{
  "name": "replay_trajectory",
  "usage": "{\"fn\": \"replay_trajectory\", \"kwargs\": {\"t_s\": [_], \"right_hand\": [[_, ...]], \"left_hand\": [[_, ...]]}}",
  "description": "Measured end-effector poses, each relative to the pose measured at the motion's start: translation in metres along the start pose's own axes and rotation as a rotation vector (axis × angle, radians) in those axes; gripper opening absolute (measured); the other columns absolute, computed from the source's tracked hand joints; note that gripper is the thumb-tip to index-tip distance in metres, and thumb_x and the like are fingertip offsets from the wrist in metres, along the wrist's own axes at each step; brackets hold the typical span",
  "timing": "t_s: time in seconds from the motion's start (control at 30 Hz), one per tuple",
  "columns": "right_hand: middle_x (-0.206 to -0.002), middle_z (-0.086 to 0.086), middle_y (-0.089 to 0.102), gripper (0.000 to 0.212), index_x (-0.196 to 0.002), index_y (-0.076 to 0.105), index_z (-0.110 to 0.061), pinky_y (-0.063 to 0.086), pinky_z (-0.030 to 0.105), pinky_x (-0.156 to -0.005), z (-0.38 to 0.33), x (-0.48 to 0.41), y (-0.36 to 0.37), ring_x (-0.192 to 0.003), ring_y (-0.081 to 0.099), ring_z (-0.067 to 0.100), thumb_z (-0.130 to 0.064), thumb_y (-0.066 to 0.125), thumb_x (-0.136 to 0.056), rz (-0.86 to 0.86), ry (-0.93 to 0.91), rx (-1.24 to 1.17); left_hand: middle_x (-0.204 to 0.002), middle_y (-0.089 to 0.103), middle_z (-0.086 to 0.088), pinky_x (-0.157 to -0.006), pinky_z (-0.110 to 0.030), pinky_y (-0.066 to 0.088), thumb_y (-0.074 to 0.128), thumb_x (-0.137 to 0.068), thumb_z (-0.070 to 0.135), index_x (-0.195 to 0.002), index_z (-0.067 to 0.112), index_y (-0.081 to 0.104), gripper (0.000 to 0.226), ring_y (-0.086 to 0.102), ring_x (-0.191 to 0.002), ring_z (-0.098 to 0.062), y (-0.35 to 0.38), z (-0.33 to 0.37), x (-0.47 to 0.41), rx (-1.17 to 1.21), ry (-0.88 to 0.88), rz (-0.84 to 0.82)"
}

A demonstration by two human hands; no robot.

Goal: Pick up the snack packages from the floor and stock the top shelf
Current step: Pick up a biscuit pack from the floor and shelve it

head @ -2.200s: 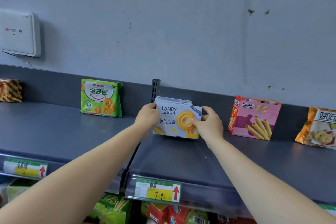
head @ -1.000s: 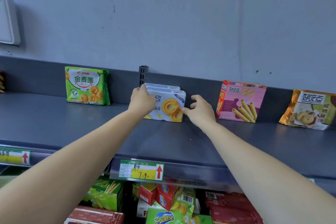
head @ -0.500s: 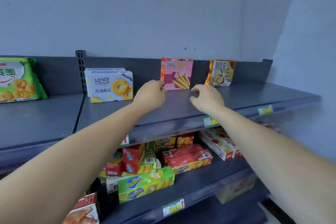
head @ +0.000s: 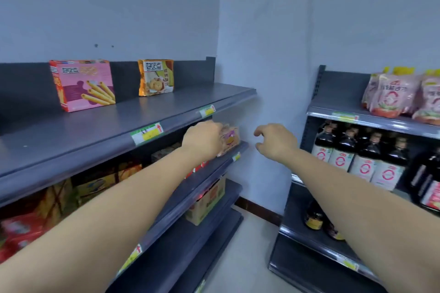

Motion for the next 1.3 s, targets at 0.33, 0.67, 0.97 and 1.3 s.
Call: {"fn": "replay_trajectory", "kwargs": {"t_s": [0.33, 0.67, 0.97, 1.3], "right_hand": [[-0.128, 0.01, 0.055, 0.04, -0.129, 0.055, -0.023, 0.047, 0.038, -0.088, 0.245, 0.098, -0.023, -0.121, 0.048, 0.03, -0.018, 0.055, -0.089, -0.118, 0.263, 0.254], [-0.119, 0.011, 0.06, 0.033, -0.12, 0.06, -0.016, 0.051, 0.039, -0.079, 0.457, 0.248, -0.064, -0.111, 0.054, 0.033, -0.014, 0.055, -0.087, -0.158, 0.61, 0.323], [-0.112, 0.012, 0.061, 0.03, -0.113, 0.063, -0.015, 0.05, 0.037, -0.083, 0.587, 0.38, -0.076, -0.11, 0.055, 0.033, -0.012, 0.056, -0.084, -0.2, 0.954, 0.294], [-0.126, 0.007, 0.055, 0.039, -0.129, 0.055, -0.021, 0.044, 0.032, -0.083, 0.691, 0.517, -0.101, -0.12, 0.049, 0.027, -0.014, 0.054, -0.09, -0.222, 1.282, 0.352]], "left_hand": [[-0.127, 0.055, -0.013, -0.092, -0.04, 0.047, 0.047, -0.097, 0.027, -0.128, 0.008, 0.053, 0.037, 0.052, -0.116, -0.032, 0.098, 0.236, -0.043, 0.06, 0.271, -0.157], [-0.129, 0.055, -0.013, -0.091, -0.044, 0.049, 0.048, -0.097, 0.029, -0.13, 0.01, 0.053, 0.038, 0.053, -0.116, -0.032, 0.176, 0.481, -0.021, 0.163, 0.583, -0.278], [-0.123, 0.058, -0.008, -0.087, -0.042, 0.049, 0.05, -0.096, 0.03, -0.126, 0.013, 0.055, 0.035, 0.055, -0.111, -0.029, 0.231, 0.672, 0.02, 0.25, 0.897, -0.357], [-0.123, 0.056, -0.014, -0.082, -0.042, 0.05, 0.05, -0.096, 0.03, -0.127, 0.007, 0.051, 0.038, 0.055, -0.109, -0.035, 0.289, 0.86, 0.085, 0.267, 1.232, -0.472]]}}
Point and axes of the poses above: each hand's wrist, its own x-axis away from the middle knuckle, its own y-axis out of the palm, z = x × y, the point moved 9 cm from there along -x, towards the middle knuckle
